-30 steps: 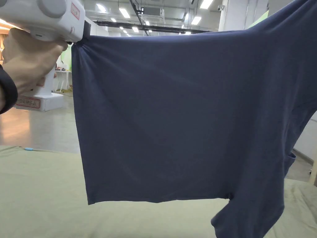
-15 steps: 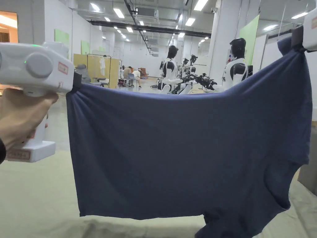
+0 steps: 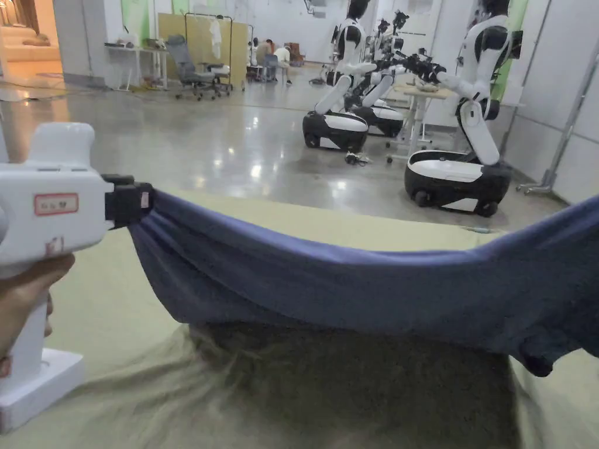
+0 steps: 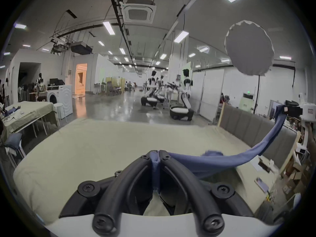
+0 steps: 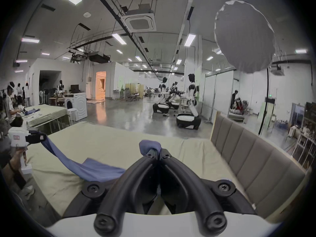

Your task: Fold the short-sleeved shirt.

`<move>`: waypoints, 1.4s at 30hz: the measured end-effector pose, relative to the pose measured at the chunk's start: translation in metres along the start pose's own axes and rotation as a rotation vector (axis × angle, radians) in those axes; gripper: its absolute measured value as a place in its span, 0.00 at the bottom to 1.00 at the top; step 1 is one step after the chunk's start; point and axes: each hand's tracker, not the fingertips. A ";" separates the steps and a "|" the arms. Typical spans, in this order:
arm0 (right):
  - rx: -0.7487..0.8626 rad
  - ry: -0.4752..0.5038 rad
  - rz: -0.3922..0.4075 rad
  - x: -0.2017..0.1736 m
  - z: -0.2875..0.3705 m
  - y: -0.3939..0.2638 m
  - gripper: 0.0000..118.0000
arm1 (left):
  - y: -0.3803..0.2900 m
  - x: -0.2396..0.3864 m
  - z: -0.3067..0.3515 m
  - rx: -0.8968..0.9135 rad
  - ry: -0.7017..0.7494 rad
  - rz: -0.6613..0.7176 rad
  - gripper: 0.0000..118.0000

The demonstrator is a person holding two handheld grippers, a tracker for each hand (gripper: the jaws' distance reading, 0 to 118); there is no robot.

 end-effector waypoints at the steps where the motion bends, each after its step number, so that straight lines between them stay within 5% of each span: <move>1: 0.003 0.011 -0.013 -0.009 0.021 -0.022 0.02 | -0.021 -0.001 0.018 -0.028 0.006 0.005 0.04; 10: -0.183 0.069 -0.098 -0.031 0.090 -0.155 0.02 | -0.173 -0.017 0.095 -0.225 0.006 0.192 0.04; 11: -0.193 0.073 -0.110 0.011 0.064 -0.167 0.02 | -0.182 -0.017 0.096 -0.227 0.014 0.182 0.04; 13: -0.248 0.100 -0.194 0.020 0.054 -0.195 0.02 | -0.202 -0.018 0.096 -0.264 -0.012 0.216 0.05; 15: -0.297 0.122 -0.230 0.024 0.047 -0.224 0.05 | -0.216 -0.020 0.097 -0.297 -0.027 0.229 0.20; 16: -0.337 0.118 -0.220 0.029 0.041 -0.237 0.23 | -0.221 -0.019 0.099 -0.292 -0.024 0.223 0.37; 18: -0.391 0.071 -0.214 0.041 0.029 -0.259 0.70 | -0.225 -0.018 0.102 -0.309 0.008 0.204 0.48; 19: -0.381 0.073 -0.234 0.026 0.036 -0.269 0.72 | -0.223 -0.019 0.105 -0.303 0.031 0.193 0.49; 22: -0.402 0.070 -0.303 0.044 0.026 -0.289 0.71 | -0.212 -0.017 0.112 -0.265 0.059 0.192 0.52; 33: -0.171 0.039 -0.297 0.006 0.057 -0.270 0.75 | -0.153 0.048 0.127 0.033 0.083 0.043 0.52; 38: -0.091 0.036 -0.222 -0.023 0.071 -0.257 0.75 | -0.144 0.070 0.131 0.072 0.092 0.003 0.52; 42: -0.093 0.067 -0.181 -0.045 0.069 -0.252 0.67 | -0.147 0.074 0.130 0.075 0.078 -0.036 0.35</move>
